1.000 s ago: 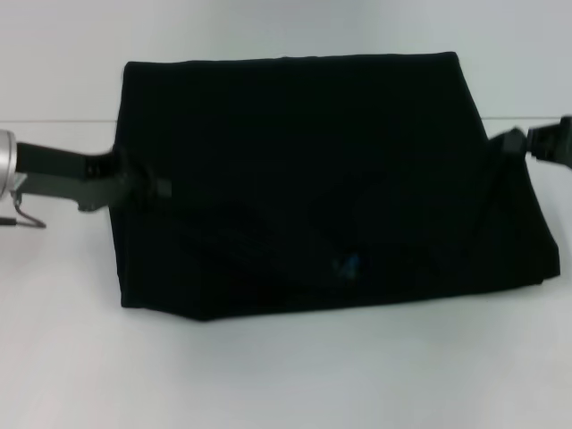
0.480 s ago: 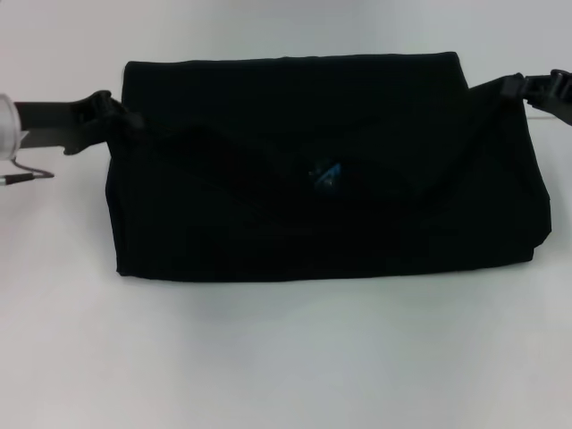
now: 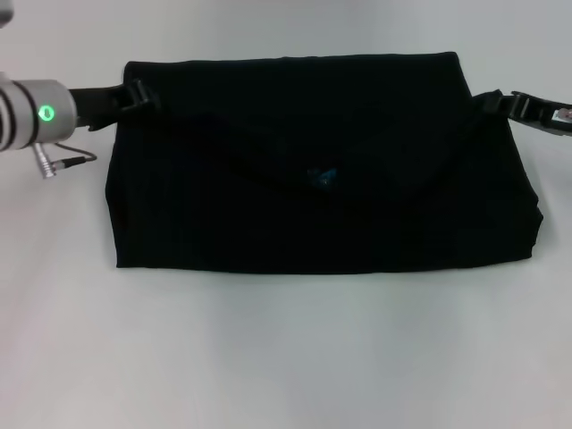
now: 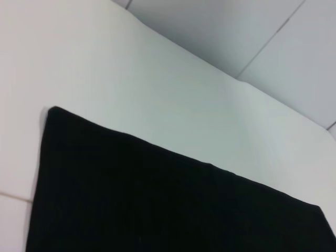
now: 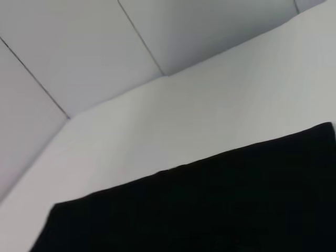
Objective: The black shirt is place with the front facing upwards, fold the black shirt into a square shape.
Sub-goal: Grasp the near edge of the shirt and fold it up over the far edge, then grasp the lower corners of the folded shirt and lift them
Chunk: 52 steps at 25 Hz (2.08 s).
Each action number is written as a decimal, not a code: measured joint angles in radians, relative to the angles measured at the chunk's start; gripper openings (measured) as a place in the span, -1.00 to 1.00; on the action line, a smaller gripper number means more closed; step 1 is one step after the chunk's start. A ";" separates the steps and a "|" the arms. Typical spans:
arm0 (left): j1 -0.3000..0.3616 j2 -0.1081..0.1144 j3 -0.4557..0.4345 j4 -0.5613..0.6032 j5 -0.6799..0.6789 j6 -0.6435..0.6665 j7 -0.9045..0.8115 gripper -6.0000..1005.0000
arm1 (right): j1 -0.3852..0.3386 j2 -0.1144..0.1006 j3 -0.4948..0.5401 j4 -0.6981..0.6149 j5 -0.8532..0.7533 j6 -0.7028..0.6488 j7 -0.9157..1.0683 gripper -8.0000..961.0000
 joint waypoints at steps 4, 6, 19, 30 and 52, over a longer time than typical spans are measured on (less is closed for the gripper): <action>-0.030 -0.003 0.037 -0.058 0.006 -0.093 0.008 -0.83 | 0.008 0.017 -0.014 0.000 0.001 0.059 -0.018 -0.67; -0.033 -0.012 0.050 -0.066 0.002 -0.134 0.010 -0.82 | 0.010 0.023 -0.015 0.000 0.001 0.076 -0.019 -0.66; -0.021 -0.052 0.058 -0.094 -0.002 -0.282 0.039 -0.50 | 0.012 0.042 -0.017 0.039 0.004 0.161 -0.091 -0.48; 0.039 0.031 0.023 -0.128 -0.047 0.014 0.047 0.04 | -0.109 0.000 -0.006 0.027 0.223 -0.129 -0.184 0.37; 0.165 0.101 0.004 -0.107 0.017 0.270 0.063 0.56 | -0.206 0.018 -0.044 0.037 -0.034 -0.518 -0.486 0.71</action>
